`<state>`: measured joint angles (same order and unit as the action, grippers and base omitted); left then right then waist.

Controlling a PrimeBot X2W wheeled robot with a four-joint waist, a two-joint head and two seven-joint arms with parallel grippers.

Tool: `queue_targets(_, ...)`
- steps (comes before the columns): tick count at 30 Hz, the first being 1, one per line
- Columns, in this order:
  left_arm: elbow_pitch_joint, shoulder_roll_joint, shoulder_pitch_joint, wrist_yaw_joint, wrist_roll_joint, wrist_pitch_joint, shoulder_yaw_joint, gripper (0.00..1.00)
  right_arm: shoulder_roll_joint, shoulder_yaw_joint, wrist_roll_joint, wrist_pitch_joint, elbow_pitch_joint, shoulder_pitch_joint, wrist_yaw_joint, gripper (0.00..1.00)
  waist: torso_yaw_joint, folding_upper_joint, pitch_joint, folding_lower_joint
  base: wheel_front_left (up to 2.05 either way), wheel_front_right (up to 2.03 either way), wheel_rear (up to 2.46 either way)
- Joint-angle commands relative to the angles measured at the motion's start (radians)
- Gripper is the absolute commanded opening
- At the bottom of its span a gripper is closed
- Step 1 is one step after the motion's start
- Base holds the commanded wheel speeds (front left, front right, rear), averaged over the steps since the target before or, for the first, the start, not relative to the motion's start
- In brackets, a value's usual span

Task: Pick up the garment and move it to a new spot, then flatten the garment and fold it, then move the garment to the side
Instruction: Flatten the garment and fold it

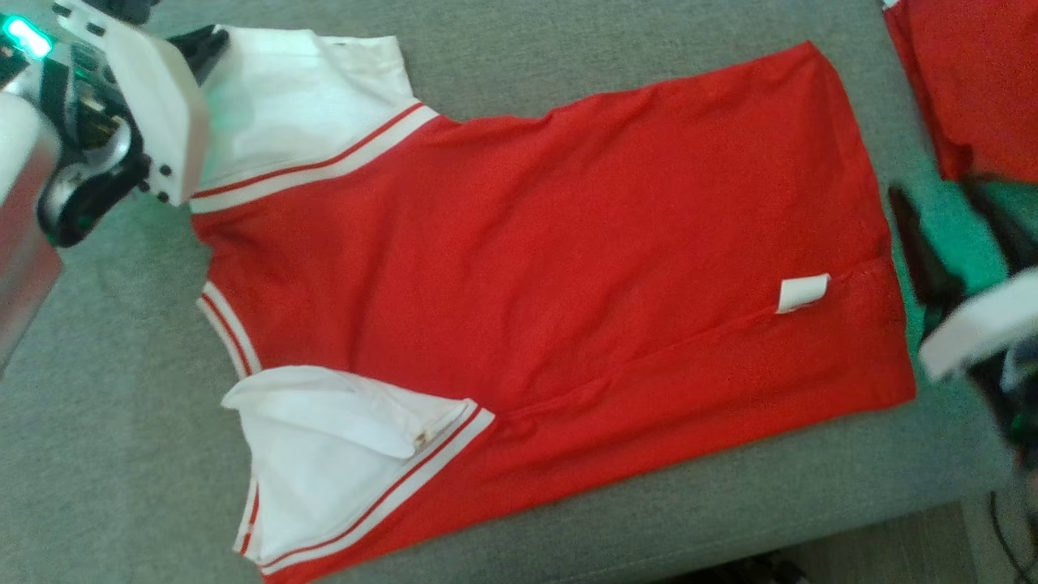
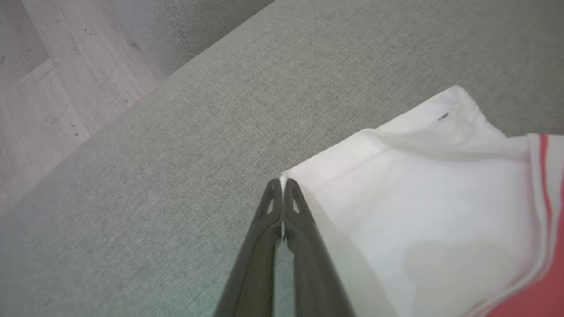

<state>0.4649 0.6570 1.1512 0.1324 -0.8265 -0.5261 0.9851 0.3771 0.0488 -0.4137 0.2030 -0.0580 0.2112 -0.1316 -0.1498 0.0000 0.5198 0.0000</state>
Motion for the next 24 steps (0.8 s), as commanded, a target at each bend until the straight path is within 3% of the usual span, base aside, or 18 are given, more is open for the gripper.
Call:
queue_targets(1, -0.031, 0.047, 0.065, -0.002, 0.005, 0.018, -0.021, 0.0, 0.051, 0.017, 0.001, 0.047, 0.011, 0.083, 0.001, 1.0, 0.018, 0.0, -0.014, 0.0, 0.0, 0.0, 0.0)
queue_targets(7, -0.06, 0.045, 0.095, -0.002, 0.005, 0.035, 0.029, 0.0, 0.072, 0.071, 0.003, 0.148, -0.107, 0.27, 0.001, 1.0, 0.047, 0.0, -0.013, 0.0, 0.0, 0.0, 0.0)
queue_targets(13, -0.084, 0.04, 0.115, -0.002, -0.005, 0.056, 0.08, 0.0, 0.068, 0.197, 0.014, 0.201, -0.269, 0.442, 0.001, 1.0, 0.078, 0.0, -0.014, 0.0, 0.0, 0.0, 0.0)
queue_targets(24, -0.082, 0.047, 0.136, -0.002, -0.029, 0.1, 0.152, 0.0, 0.086, 0.341, -0.027, 0.214, -0.415, 0.54, 0.001, 1.0, 0.101, 0.0, -0.029, 0.0, 0.0, 0.0, 0.0)
